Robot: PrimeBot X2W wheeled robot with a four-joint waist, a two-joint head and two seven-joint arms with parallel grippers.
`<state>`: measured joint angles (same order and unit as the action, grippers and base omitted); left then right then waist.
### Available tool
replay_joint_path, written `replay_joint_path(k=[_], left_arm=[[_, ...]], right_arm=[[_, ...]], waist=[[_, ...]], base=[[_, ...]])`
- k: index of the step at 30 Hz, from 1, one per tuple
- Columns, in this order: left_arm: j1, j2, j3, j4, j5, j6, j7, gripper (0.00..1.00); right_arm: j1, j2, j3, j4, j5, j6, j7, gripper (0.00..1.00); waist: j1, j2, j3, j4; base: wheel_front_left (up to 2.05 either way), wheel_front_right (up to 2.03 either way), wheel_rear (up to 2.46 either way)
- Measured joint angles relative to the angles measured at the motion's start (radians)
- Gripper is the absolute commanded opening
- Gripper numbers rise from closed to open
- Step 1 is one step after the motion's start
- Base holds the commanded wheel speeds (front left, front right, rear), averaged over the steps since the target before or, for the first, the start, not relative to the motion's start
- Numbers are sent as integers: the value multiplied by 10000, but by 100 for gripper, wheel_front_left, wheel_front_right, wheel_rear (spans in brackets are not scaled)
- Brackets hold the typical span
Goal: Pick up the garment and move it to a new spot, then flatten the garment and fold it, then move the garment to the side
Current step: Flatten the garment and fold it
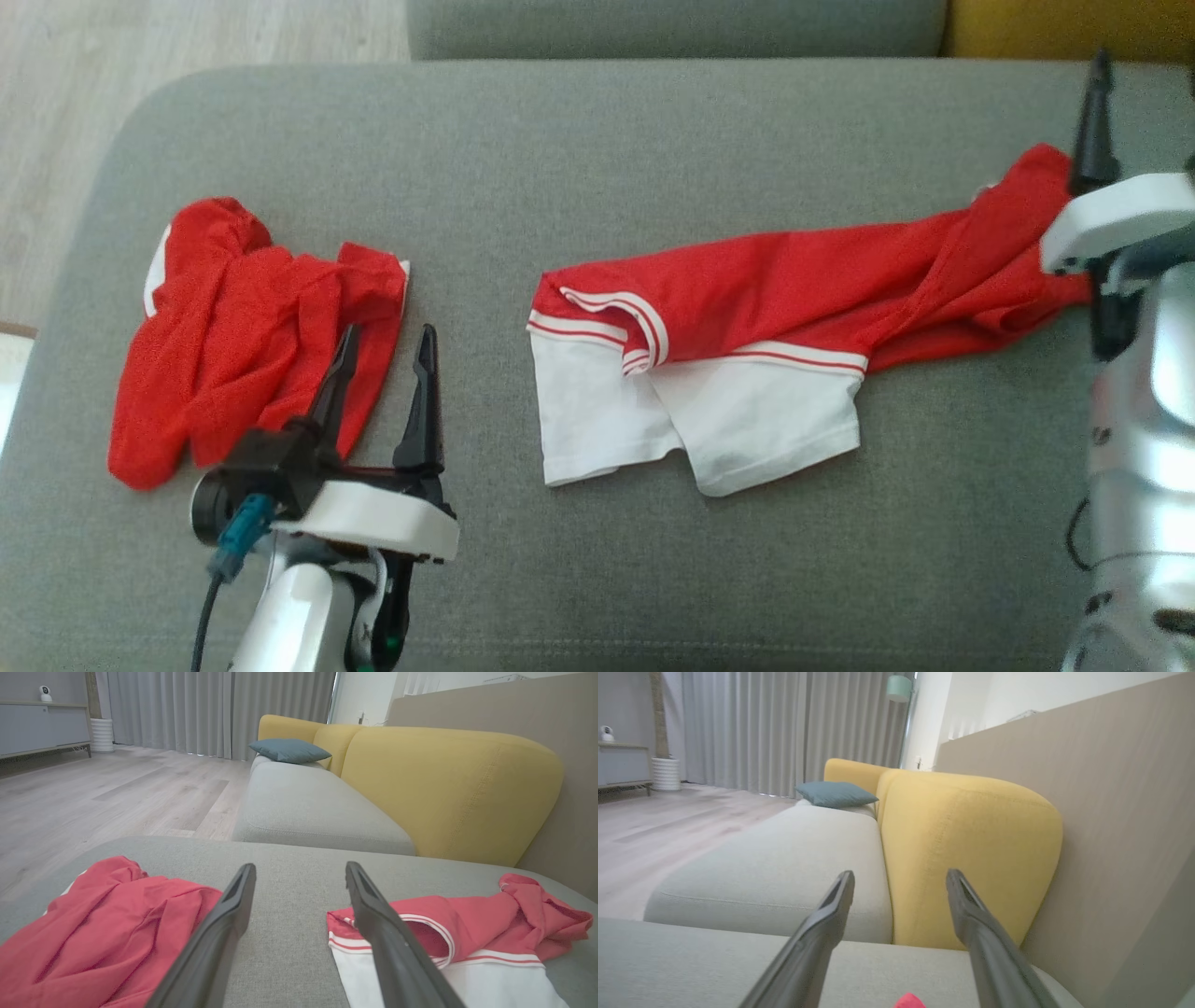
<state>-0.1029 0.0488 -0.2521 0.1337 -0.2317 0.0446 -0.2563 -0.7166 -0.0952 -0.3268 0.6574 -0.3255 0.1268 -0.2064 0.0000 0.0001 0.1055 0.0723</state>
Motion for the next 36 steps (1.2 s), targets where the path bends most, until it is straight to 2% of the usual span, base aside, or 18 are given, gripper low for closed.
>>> replay_joint_path(k=[4, 8, 9, 13, 17, 21, 27, 30, 36], left_arm=[[220, 0, 12, -150, 0, 98, -2, 100], [543, 4, 38, -274, 0, 140, -2, 100], [543, 4, 38, -274, 0, 140, -2, 100], [599, 4, 27, -299, 0, 140, -2, 100], [657, 4, -4, -324, 0, 140, -2, 100], [940, 6, -96, -339, 4, 140, 0, 100], [984, 6, -207, -332, 4, 134, 0, 100], [980, 6, -247, -322, 2, 134, 0, 100], [968, 6, -259, -295, 2, 134, 0, 100]], right_arm=[[716, 288, 1035, -922, 1267, 0, -322, 100], [2046, 311, 2215, -2151, 2554, 0, -418, 100], [2046, 311, 2215, -2151, 2554, 0, -418, 100], [3763, 372, 3183, -3243, 3954, 0, -443, 100], [5358, 422, 3517, -3741, 4991, 0, -445, 100], [6228, 445, 3810, -4006, 5145, 0, -445, 100], [6261, 470, 4203, -4144, 4851, 0, -441, 100], [6277, 472, 4194, -3800, 4723, 0, -171, 100], [6551, 472, 3862, -2681, 5164, 0, 391, 100]], waist=[[0, 0, -382, -23], [0, 0, -677, -79], [0, 0, -677, -79], [0, 0, -875, -75], [0, 0, -992, -36], [0, 0, -991, -19], [0, 0, -907, 109], [0, 0, -810, 199], [0, 0, -544, 314]], base=[[0, 0, 0], [0, 0, 0], [0, 0, 0], [0, 0, 0], [0, 0, 0], [0, 0, 0], [0, 0, 0], [0, 0, 0], [0, 0, 0]])
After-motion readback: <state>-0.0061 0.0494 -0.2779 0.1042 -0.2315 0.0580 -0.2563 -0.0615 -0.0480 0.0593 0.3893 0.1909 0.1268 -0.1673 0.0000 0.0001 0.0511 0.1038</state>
